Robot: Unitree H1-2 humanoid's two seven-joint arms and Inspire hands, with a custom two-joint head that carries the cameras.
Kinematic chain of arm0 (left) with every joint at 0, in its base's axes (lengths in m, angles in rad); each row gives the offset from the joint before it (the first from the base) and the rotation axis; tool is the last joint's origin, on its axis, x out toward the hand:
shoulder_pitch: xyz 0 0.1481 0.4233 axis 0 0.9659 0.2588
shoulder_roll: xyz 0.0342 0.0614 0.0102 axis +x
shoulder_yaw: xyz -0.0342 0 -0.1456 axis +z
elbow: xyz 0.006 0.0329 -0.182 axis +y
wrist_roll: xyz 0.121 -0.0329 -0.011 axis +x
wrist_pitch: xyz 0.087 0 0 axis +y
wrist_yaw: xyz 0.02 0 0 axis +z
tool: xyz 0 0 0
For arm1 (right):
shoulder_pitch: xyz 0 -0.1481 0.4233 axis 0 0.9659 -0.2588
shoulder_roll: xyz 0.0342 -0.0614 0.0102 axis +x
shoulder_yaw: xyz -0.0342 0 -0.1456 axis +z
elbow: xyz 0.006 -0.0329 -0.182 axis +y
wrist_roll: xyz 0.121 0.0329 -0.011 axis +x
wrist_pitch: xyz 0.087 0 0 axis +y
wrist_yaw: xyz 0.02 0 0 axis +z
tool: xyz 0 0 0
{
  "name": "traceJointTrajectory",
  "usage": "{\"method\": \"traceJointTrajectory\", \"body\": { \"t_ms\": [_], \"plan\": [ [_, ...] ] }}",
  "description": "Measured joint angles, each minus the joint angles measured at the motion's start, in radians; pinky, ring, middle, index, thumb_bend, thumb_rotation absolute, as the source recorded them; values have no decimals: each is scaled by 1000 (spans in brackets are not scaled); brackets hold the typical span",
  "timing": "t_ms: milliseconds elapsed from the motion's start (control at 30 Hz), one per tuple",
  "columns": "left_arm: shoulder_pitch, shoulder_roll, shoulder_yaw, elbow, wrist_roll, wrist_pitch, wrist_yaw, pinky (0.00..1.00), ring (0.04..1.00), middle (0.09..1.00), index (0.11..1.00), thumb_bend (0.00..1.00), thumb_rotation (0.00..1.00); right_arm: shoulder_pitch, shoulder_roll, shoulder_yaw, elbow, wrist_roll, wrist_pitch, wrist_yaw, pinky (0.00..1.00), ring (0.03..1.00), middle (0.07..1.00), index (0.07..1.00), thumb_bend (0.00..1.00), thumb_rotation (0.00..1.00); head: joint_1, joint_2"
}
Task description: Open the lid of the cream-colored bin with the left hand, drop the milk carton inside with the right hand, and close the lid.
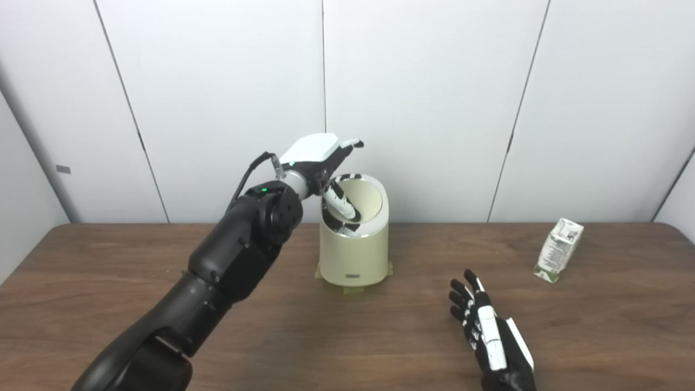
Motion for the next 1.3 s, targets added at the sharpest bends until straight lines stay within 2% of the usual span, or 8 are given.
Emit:
{"method": "traceJointTrajectory", "body": {
  "t_ms": [167,533,633,833,933,1133,1233,1300],
  "plan": [
    [-2,6,-15,28,53,-48,48,877,926,932,958,844,113,0,-1,4,0,0,2,3,945,942,942,1000,618,1000,5,3],
    [-2,6,-18,35,98,-62,57,845,896,921,954,835,122,0,-6,-1,1,8,1,7,950,942,941,1000,619,1000,17,6],
    [-8,7,-37,35,129,-71,57,877,921,933,962,866,109,0,-8,-1,1,10,2,12,950,943,943,1000,618,1000,17,8],
    [-37,24,-120,26,243,-116,67,914,935,923,957,953,104,1,-9,-1,-1,10,3,13,946,939,943,1000,611,1000,12,12],
    [-38,28,-133,13,271,-131,68,938,945,927,963,950,112,1,-9,-1,-4,11,3,13,947,938,941,1000,617,1000,12,17],
    [-12,22,-77,-37,237,-120,6,905,938,934,968,899,92,2,-10,-3,-9,11,6,13,953,940,941,1000,617,1000,15,14],
    [-8,18,-34,-57,200,-107,-27,798,896,913,943,894,64,2,-10,-4,-9,12,6,13,955,940,941,1000,612,1000,15,14],
    [-7,16,6,-78,170,-90,-41,784,897,915,941,893,51,2,-10,-4,-9,13,6,14,955,940,941,1000,611,1000,15,14]
  ]
}}
